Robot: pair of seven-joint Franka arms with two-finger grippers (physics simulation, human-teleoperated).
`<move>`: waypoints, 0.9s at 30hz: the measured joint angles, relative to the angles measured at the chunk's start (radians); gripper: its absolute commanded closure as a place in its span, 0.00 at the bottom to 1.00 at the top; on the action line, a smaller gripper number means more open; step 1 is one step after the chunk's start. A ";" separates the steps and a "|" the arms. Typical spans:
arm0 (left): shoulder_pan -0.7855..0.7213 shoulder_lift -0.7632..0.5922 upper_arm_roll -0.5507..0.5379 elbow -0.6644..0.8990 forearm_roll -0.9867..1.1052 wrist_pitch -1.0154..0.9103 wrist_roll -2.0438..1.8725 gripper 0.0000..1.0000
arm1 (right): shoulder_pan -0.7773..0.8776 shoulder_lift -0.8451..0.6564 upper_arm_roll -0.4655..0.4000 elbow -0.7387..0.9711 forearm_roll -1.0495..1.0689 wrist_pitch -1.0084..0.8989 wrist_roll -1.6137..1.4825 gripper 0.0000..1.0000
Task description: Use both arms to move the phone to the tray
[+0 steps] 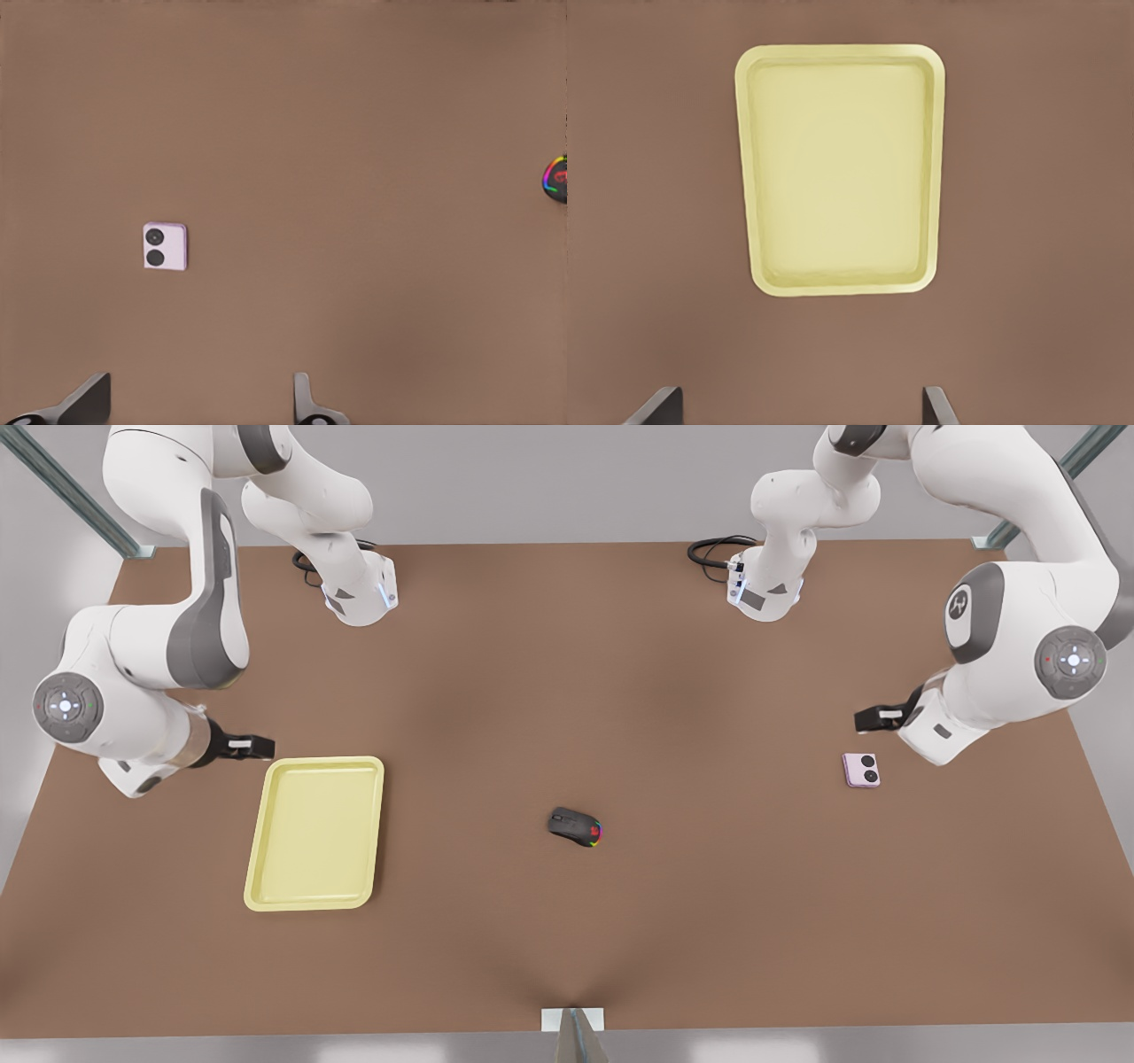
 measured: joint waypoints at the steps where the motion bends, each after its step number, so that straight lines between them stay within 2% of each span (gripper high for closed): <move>1: -0.001 0.000 0.001 -0.003 0.000 0.009 -0.003 0.00 | 0.000 0.000 0.000 0.000 0.000 0.014 0.001 0.00; 4: 0.016 0.033 0.007 -0.141 0.024 0.059 -0.009 0.00 | -0.001 0.000 0.000 0.000 0.000 0.045 0.005 0.00; 8: 0.093 0.097 0.079 -0.453 0.035 0.287 0.032 0.00 | -0.002 0.001 0.000 0.000 0.000 0.068 0.009 0.00; 11: 0.158 0.148 0.095 -0.560 0.016 0.464 0.073 0.00 | -0.003 0.001 -0.001 0.000 0.000 0.077 0.011 0.00; 18: 0.192 0.206 0.112 -0.644 0.004 0.752 0.169 0.00 | -0.003 0.001 -0.001 0.000 0.000 0.087 0.015 0.00; 27: 0.193 0.236 0.113 -0.675 0.011 0.865 0.294 0.00 | -0.005 0.001 -0.001 0.000 0.000 0.091 0.018 0.00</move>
